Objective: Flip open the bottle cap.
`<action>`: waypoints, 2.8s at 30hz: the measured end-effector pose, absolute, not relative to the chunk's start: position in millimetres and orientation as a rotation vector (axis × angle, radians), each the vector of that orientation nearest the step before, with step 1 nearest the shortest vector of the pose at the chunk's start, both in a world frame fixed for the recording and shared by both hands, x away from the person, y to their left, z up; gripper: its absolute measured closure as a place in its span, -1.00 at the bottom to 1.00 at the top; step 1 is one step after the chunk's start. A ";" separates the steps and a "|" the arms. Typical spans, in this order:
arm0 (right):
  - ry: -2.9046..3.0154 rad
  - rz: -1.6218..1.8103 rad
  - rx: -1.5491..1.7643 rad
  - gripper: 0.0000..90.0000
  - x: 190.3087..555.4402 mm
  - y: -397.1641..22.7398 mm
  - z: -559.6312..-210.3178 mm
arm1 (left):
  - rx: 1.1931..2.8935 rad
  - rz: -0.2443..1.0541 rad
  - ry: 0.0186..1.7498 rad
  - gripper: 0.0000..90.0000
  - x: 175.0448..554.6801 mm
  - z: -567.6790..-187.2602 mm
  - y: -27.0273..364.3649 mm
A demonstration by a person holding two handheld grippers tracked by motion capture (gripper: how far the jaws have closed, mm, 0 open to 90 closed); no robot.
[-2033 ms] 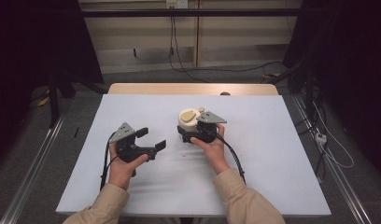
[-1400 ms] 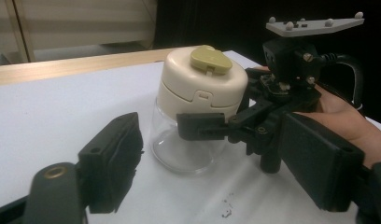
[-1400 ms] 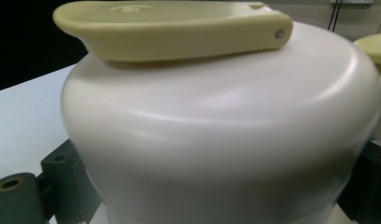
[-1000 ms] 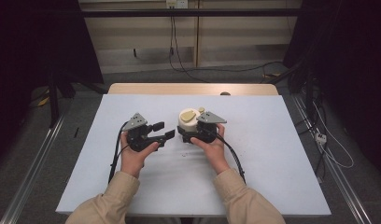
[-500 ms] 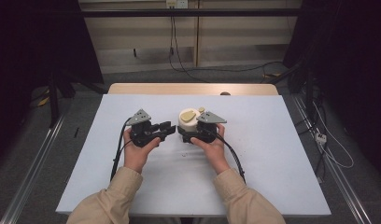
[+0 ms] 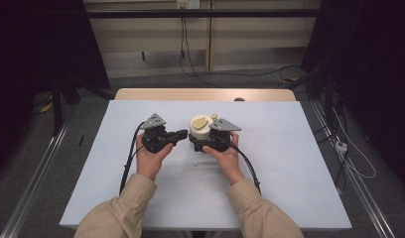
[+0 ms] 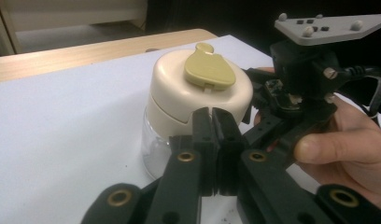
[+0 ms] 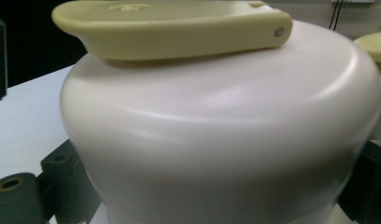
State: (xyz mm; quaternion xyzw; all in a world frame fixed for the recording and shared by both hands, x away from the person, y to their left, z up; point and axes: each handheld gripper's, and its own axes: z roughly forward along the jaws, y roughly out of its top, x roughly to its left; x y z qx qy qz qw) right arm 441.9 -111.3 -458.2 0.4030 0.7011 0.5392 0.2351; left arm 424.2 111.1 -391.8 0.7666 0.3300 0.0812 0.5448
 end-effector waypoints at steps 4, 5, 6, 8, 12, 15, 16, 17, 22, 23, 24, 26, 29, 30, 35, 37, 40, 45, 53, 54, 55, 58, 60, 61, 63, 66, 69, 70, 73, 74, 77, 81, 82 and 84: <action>1.923 1.480 1.106 -0.86 441.9 -111.3 -458.3 | 1.826 0.193 0.785 1.00 425.8 -392.4 108.6; 1.923 1.479 1.106 -0.86 441.9 -111.3 -458.2 | 1.826 0.191 0.785 1.00 426.0 -392.5 108.0; 1.925 1.478 1.104 -0.86 441.9 -111.4 -458.3 | 1.828 0.193 0.785 1.00 426.5 -392.5 107.5; 1.924 1.479 1.105 -0.86 441.8 -111.3 -458.3 | 1.830 0.194 0.788 1.00 427.3 -392.5 106.4; 1.924 1.479 1.105 -0.86 441.8 -111.3 -458.2 | 1.842 0.210 0.788 1.00 427.8 -393.1 103.7; 1.925 1.479 1.104 -0.86 441.9 -111.4 -458.3 | 1.852 0.208 0.796 1.00 428.7 -393.3 100.9; 1.925 1.479 1.104 -0.86 441.9 -111.3 -458.2 | 1.854 0.212 0.794 1.00 429.2 -393.3 100.1; 1.926 1.479 1.104 -0.86 441.9 -111.4 -458.2 | 1.853 0.210 0.796 1.00 429.4 -393.0 99.1; 1.927 1.476 1.103 -0.86 441.8 -111.5 -458.2 | 1.872 0.214 0.789 1.00 431.8 -391.2 94.4; 1.926 1.476 1.104 -0.86 441.8 -111.4 -458.2 | 1.869 0.213 0.791 1.00 431.8 -390.5 93.7; 1.925 1.477 1.105 -0.86 441.7 -111.4 -458.2 | 1.873 0.216 0.786 1.00 432.5 -389.8 93.1; 1.926 1.476 1.101 -0.86 441.8 -111.4 -458.2 | 1.872 0.217 0.787 1.00 432.8 -388.0 91.6; 1.927 1.477 1.104 -0.86 441.8 -111.4 -458.1 | 1.883 0.221 0.787 1.00 433.5 -386.1 89.5; 1.926 1.477 1.104 -0.86 441.8 -111.4 -458.1 | 1.887 0.222 0.792 1.00 433.8 -385.8 89.0; 1.926 1.478 1.105 -0.86 441.9 -111.4 -458.1 | 1.890 0.227 0.798 1.00 435.3 -384.5 89.4; 1.929 1.476 1.108 -0.86 441.7 -111.5 -458.0 | 1.891 0.225 0.798 1.00 435.4 -384.2 89.2; 1.926 1.477 1.106 -0.86 441.9 -111.4 -458.0 | 1.895 0.229 0.796 1.00 435.5 -383.2 88.5; 1.928 1.474 1.106 -0.86 441.8 -111.4 -458.0 | 1.895 0.225 0.791 1.00 435.8 -382.9 88.5; 1.928 1.478 1.112 -0.86 441.9 -111.3 -457.9 | 1.890 0.230 0.787 1.00 436.3 -379.3 86.1; 1.928 1.478 1.112 -0.86 441.9 -111.3 -457.9 | 1.895 0.233 0.784 1.00 436.5 -378.4 85.8; 1.927 1.479 1.111 -0.86 441.9 -111.3 -457.9 | 1.894 0.231 0.786 1.00 436.3 -377.7 85.3; 1.927 1.477 1.111 -0.86 442.0 -111.2 -458.0 | 1.896 0.231 0.781 1.00 436.6 -376.7 84.6; 1.928 1.476 1.107 -0.86 442.0 -111.2 -457.9 | 1.888 0.232 0.783 1.00 436.9 -376.3 84.4; 1.927 1.475 1.108 -0.86 442.0 -111.1 -457.9 | 1.884 0.231 0.785 1.00 437.1 -376.1 84.0; 1.927 1.478 1.113 -0.86 441.9 -111.2 -457.8 | 1.886 0.237 0.783 1.00 437.1 -375.2 83.1; 1.927 1.475 1.107 -0.86 441.9 -111.2 -457.9 | 1.888 0.236 0.782 1.00 437.2 -373.6 82.9; 1.928 1.475 1.108 -0.86 441.9 -111.3 -457.9 | 1.889 0.237 0.780 1.00 437.8 -373.2 83.2; 1.927 1.476 1.109 -0.86 441.9 -111.2 -457.9 | 1.885 0.236 0.781 1.00 437.8 -373.3 83.1; 1.926 1.478 1.113 -0.86 441.9 -111.2 -457.9 | 1.879 0.238 0.782 1.00 437.9 -373.0 83.0; 1.927 1.476 1.109 -0.86 442.0 -111.3 -458.0 | 1.875 0.238 0.782 1.00 437.9 -372.6 83.0; 1.926 1.476 1.115 -0.86 441.9 -111.3 -457.8 | 1.873 0.235 0.784 1.00 438.5 -371.9 82.8; 1.924 1.477 1.113 -0.86 441.9 -111.1 -457.9 | 1.864 0.230 0.784 1.00 438.9 -371.5 82.7; 1.924 1.476 1.114 -0.86 441.9 -111.2 -457.8 | 1.863 0.232 0.785 1.00 438.9 -371.4 82.5; 1.923 1.475 1.116 -0.86 441.8 -111.1 -457.8 | 1.853 0.231 0.786 1.00 439.1 -371.2 82.5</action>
